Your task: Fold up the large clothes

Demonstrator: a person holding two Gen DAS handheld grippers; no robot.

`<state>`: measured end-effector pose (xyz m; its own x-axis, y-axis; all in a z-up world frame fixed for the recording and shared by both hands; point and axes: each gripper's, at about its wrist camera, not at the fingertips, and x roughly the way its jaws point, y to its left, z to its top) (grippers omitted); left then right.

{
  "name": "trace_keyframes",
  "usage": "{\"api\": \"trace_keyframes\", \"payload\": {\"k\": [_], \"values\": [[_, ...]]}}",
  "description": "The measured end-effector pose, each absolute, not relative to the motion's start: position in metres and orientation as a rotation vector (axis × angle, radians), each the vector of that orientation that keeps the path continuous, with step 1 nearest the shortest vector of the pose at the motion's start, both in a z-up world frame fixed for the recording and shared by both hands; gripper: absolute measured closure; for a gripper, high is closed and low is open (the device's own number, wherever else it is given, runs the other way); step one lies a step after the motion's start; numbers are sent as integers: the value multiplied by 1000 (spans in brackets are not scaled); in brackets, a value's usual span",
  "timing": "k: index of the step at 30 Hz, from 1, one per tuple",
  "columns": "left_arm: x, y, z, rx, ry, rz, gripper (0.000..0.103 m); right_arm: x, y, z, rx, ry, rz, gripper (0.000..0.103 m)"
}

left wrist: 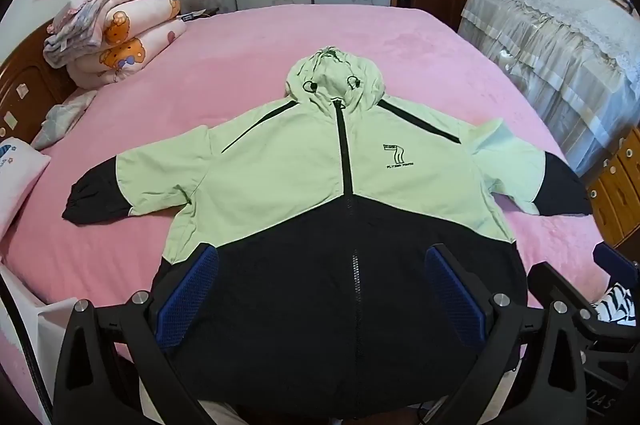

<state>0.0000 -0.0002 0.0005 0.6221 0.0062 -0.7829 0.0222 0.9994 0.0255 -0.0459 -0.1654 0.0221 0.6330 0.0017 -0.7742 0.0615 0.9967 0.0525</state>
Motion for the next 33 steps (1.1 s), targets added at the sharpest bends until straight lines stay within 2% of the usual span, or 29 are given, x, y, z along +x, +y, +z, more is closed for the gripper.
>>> {"api": "trace_keyframes", "payload": {"k": [33], "values": [[-25, -1, -1, -12, 905, 46, 1, -60, -171, 25, 67, 847, 11, 1]]}}
